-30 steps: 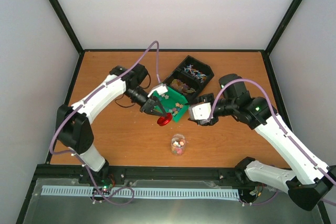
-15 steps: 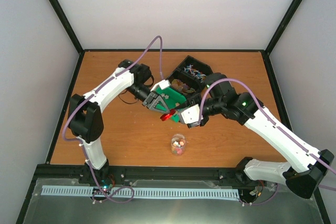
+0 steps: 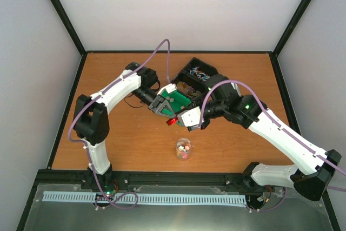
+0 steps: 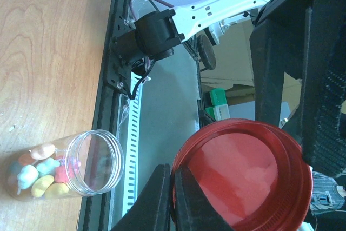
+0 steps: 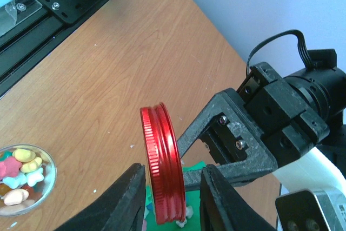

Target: Pack the candies

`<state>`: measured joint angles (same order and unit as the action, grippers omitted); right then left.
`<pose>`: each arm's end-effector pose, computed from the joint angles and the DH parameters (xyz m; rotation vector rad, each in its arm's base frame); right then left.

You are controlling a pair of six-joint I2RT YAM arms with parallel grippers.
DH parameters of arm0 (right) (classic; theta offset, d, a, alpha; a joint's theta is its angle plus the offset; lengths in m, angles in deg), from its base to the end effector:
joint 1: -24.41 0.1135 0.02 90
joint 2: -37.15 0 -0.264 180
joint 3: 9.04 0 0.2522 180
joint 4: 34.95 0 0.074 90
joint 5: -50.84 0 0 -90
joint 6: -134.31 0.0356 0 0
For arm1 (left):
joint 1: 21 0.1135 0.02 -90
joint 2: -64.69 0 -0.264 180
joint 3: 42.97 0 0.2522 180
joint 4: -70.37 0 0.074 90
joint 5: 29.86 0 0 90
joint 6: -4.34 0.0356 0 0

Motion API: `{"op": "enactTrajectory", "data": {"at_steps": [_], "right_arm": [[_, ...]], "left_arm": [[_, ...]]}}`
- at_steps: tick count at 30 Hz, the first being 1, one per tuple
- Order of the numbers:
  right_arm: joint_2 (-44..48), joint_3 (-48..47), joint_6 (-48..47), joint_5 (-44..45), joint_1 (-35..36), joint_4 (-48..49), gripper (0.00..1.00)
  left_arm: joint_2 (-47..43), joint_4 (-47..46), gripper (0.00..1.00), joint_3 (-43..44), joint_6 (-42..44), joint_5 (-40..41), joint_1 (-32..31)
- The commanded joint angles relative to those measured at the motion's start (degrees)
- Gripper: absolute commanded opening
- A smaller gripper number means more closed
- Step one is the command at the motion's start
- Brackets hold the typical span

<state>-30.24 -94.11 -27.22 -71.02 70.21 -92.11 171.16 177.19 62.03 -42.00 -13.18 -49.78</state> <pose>0.1533 0.1846 0.3675 -1.9825 0.8688 0.3715 0.2645 -0.1842 0.2802 -1.1920 -2.1165 1.8302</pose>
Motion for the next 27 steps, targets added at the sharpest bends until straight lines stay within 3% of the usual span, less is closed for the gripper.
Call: {"op": "enactTrajectory", "data": {"at_steps": [1,7,12,17,20,23,25,27], "right_arm": [[-0.02,-0.79,1.50,0.30,0.87,0.80,0.27],[-0.02,-0.19,1.98,1.85,1.04,0.77,0.24],[-0.06,-0.19,2.95,3.11,1.04,1.51,0.13],[0.25,0.16,7.43,5.47,1.04,2.92,0.03],[0.37,0.50,12.63,6.88,0.97,3.95,0.03],[0.90,1.37,19.32,7.17,0.67,5.44,0.03],[1.50,2.19,24.58,7.58,0.23,7.36,0.03],[1.81,2.40,30.08,7.37,-0.61,8.81,0.03]], "left_arm": [[0.52,0.89,0.03,2.65,1.38,-2.05,-0.28],[1.01,0.92,0.03,3.24,1.13,-2.00,-0.29],[1.19,0.88,0.03,3.42,1.02,-1.89,-0.23],[0.96,0.90,0.17,3.25,1.07,-1.24,-0.08],[0.08,0.57,0.46,2.97,0.96,-0.02,1.97],[-1.61,-1.33,0.69,3.50,-0.51,4.26,5.32],[-4.15,-6.73,0.80,2.72,-4.43,7.25,8.03],[-7.65,-15.37,0.99,1.41,-9.50,10.98,10.55]]}}
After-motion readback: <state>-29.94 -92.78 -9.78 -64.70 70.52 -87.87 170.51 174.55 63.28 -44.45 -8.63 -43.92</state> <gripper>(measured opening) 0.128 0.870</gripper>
